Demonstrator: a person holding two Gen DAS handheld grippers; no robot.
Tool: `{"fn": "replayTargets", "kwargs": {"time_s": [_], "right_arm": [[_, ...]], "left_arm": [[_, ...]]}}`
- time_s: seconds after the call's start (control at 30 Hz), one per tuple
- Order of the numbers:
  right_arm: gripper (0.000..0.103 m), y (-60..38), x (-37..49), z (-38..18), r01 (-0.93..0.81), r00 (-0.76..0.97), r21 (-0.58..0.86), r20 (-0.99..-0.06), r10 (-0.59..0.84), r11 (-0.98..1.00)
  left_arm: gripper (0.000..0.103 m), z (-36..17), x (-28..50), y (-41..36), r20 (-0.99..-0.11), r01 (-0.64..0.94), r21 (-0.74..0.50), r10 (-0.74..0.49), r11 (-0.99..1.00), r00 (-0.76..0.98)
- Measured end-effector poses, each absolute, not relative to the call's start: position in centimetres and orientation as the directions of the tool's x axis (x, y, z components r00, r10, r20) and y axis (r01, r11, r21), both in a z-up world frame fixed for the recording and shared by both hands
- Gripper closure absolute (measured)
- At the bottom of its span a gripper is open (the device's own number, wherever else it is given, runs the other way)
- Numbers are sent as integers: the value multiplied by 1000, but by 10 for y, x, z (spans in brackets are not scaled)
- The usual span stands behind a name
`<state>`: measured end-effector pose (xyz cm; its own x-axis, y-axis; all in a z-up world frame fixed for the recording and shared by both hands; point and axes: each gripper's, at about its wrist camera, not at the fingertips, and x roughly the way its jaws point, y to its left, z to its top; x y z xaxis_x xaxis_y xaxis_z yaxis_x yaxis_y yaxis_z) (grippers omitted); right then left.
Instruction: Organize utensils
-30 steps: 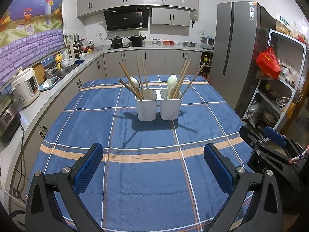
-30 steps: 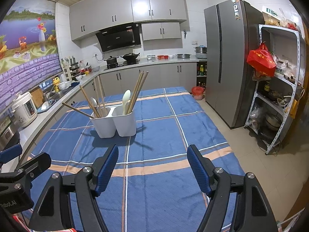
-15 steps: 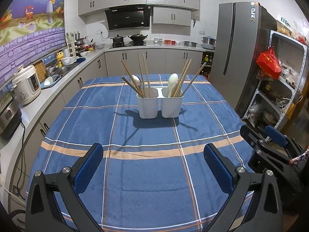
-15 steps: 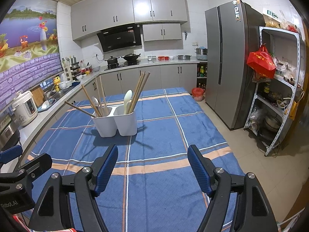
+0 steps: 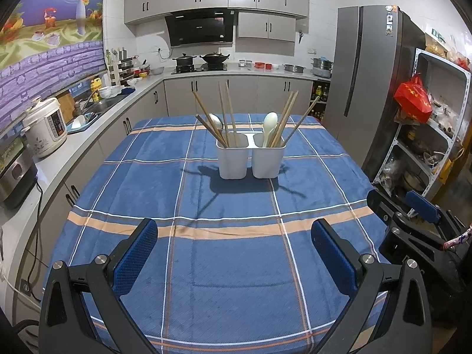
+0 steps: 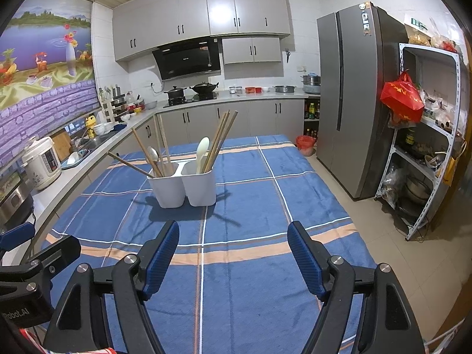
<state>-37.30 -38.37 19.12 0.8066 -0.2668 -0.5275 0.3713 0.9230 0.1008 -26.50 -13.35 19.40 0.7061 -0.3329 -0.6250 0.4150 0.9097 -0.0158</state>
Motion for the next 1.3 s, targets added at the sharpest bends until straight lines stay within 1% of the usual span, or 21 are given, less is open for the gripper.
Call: {"fn": "replayTargets", "kwargs": {"time_s": [0.7, 1.3], "right_arm": [[21, -371, -373, 195, 352, 818, 93, -515, -258, 931], [20, -373, -356, 184, 346, 810, 95, -531, -247, 933]], "left_arm": [[0, 195, -272, -123, -618, 400, -18, -325, 916, 716], [0, 190, -259, -127, -641, 391, -19, -311, 920, 701]]}}
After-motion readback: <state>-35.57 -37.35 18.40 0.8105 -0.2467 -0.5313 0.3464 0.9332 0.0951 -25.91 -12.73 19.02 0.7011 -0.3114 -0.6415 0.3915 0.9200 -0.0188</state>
